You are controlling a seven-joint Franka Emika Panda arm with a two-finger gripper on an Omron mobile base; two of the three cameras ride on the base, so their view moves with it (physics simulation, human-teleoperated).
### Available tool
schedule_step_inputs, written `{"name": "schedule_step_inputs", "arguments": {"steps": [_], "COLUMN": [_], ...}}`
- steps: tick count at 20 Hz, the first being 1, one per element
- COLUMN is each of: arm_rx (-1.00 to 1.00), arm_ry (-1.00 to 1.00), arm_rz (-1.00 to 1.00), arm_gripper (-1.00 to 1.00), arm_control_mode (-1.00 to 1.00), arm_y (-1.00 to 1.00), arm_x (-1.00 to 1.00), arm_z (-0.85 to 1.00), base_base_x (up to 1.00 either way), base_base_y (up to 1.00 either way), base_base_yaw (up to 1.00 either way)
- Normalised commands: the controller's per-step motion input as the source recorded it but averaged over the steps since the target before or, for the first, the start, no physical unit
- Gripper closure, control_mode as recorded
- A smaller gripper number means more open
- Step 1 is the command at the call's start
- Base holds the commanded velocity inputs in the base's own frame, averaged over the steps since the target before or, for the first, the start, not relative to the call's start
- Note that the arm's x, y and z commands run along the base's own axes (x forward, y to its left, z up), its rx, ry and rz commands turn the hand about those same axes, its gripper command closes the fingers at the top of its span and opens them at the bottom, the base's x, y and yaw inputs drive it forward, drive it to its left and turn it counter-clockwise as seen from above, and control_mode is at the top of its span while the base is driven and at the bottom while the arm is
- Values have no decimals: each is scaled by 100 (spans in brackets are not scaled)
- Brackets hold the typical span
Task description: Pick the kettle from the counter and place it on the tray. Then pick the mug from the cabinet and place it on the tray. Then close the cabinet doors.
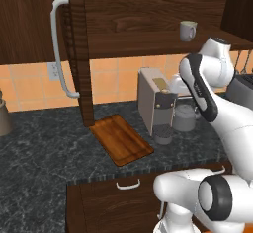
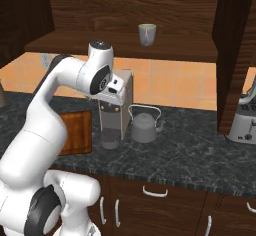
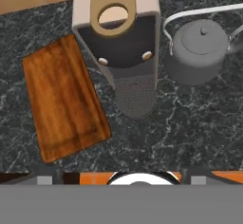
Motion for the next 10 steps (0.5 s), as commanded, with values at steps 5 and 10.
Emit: {"name": "schedule_step_inputs", "arguments": {"steps": [5, 10], "arm_rx": [0, 11], "arm_ry": [0, 0], "arm_rz": [-43, -49], "arm_gripper": [-100, -100], "arm_control_mode": [-100, -100], "arm_y": [-54, -57], "arm_x": [6, 18], "arm_z": [-23, -28], "base_base_x": [0, 0], "base_base_y": [0, 0], "base_base_yaw": [0, 0]}}
